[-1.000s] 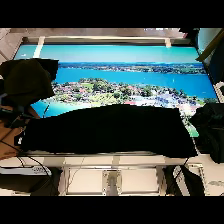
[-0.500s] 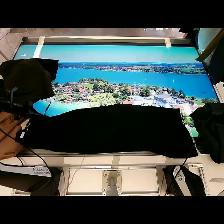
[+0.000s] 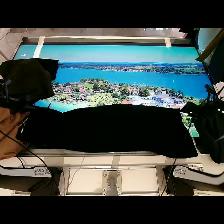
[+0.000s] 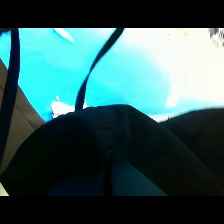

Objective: Fold the clothes and pants, and hang the long-sleeved shirts on hangers.

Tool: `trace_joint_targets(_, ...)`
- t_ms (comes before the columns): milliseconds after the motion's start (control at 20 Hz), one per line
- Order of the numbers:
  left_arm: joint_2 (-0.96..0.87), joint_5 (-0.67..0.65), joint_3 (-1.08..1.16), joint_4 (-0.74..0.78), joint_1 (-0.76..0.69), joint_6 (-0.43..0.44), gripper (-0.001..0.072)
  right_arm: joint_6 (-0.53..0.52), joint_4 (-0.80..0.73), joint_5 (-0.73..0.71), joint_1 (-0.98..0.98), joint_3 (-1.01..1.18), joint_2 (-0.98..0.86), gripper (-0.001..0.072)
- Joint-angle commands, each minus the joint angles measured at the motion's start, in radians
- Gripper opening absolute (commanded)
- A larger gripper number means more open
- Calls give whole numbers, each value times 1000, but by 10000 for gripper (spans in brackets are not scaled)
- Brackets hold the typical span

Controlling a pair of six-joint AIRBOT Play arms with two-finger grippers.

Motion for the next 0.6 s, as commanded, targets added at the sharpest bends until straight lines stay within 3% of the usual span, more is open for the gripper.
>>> trace_joint_targets(0,10,47,1,0,-6,-12,13,-56,27,-48,0,127,-175,550)
trace_joint_targets(100,10,47,1,0,-8,-13,13,-84,61,-19,-22,189,-241,507)
trace_joint_targets(400,10,50,1,0,-10,-31,13,-203,262,119,-166,230,-379,507)
trace_joint_targets(550,10,53,1,0,-10,-39,13,-235,286,106,-174,230,-401,506)
